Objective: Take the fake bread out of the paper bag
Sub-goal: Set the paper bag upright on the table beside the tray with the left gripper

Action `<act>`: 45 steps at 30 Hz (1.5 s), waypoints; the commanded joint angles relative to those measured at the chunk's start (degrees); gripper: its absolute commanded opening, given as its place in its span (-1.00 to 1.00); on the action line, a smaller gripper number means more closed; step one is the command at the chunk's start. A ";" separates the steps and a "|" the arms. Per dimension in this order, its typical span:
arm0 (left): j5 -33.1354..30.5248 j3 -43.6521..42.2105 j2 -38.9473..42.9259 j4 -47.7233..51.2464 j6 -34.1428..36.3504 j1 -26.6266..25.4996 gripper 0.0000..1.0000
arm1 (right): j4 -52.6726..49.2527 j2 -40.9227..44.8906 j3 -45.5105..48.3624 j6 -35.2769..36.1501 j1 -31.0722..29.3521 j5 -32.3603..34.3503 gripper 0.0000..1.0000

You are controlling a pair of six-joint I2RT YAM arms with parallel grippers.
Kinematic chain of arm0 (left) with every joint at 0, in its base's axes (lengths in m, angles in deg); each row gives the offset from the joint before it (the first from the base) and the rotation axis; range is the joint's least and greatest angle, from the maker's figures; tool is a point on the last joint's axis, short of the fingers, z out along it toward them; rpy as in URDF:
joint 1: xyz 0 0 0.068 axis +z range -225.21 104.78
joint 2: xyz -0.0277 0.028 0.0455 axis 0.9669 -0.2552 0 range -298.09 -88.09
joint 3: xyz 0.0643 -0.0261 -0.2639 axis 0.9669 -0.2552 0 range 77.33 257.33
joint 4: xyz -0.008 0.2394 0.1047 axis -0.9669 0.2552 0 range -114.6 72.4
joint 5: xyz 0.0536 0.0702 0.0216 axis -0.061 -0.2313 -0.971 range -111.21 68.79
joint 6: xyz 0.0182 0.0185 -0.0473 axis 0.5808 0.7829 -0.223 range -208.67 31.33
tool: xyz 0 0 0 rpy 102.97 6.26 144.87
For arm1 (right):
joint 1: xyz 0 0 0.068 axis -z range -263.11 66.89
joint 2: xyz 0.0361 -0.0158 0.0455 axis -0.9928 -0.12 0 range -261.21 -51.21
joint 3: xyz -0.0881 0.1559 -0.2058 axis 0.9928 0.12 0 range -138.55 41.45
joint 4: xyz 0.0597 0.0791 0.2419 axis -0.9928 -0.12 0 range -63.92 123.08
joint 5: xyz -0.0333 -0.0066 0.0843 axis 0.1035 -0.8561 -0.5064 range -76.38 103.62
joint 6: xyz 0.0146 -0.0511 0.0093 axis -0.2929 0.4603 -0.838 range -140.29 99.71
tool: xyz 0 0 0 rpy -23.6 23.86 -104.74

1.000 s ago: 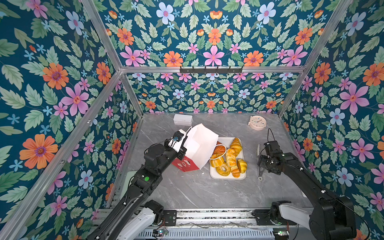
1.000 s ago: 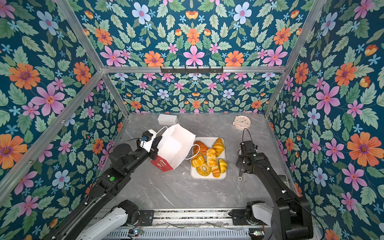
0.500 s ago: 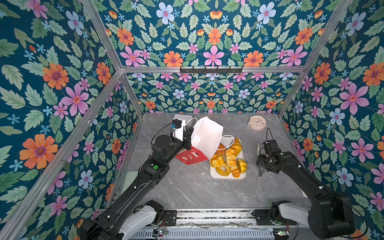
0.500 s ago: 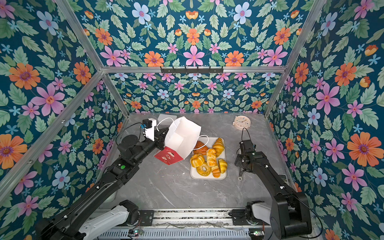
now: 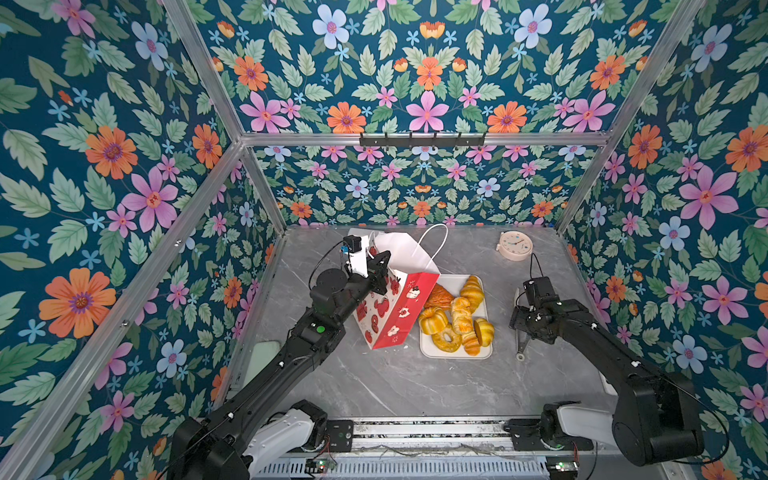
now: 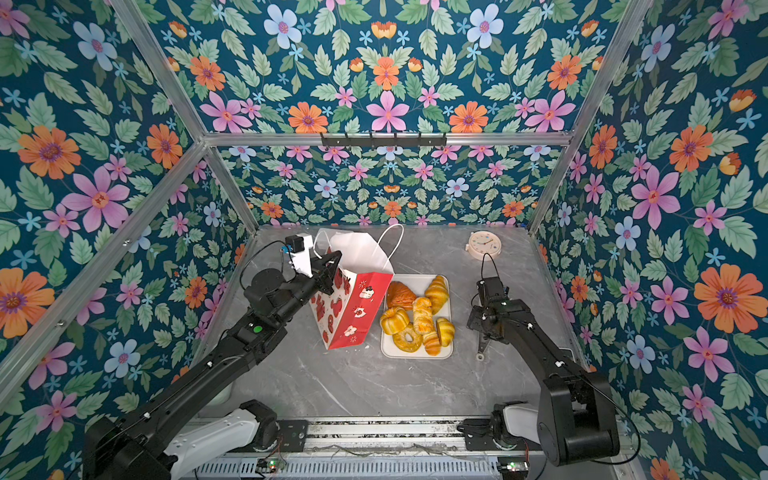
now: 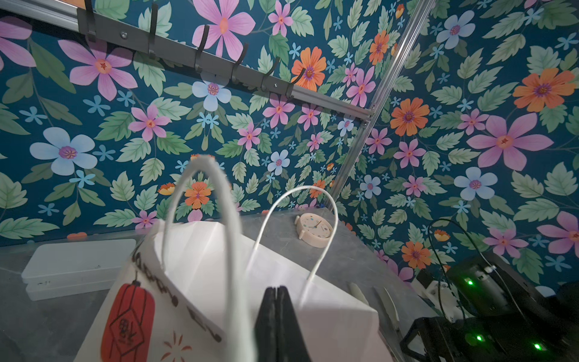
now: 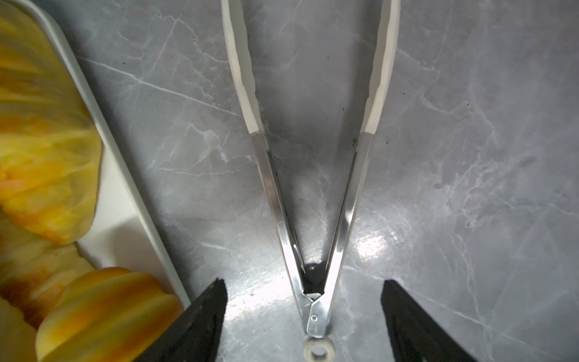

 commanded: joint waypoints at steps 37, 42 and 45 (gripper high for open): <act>5.97 -13.22 8.26 -5.00 9.51 0.54 -1.00 | 2.56 -1.89 0.05 0.16 -0.01 -2.98 0.56; 1.26 -14.00 11.68 -0.08 10.55 0.89 -0.94 | 2.72 -1.78 0.06 0.16 -0.05 -3.19 0.56; -1.65 -14.93 13.78 0.81 10.15 1.07 -0.82 | 2.76 -1.87 0.06 0.24 -0.01 -3.29 0.56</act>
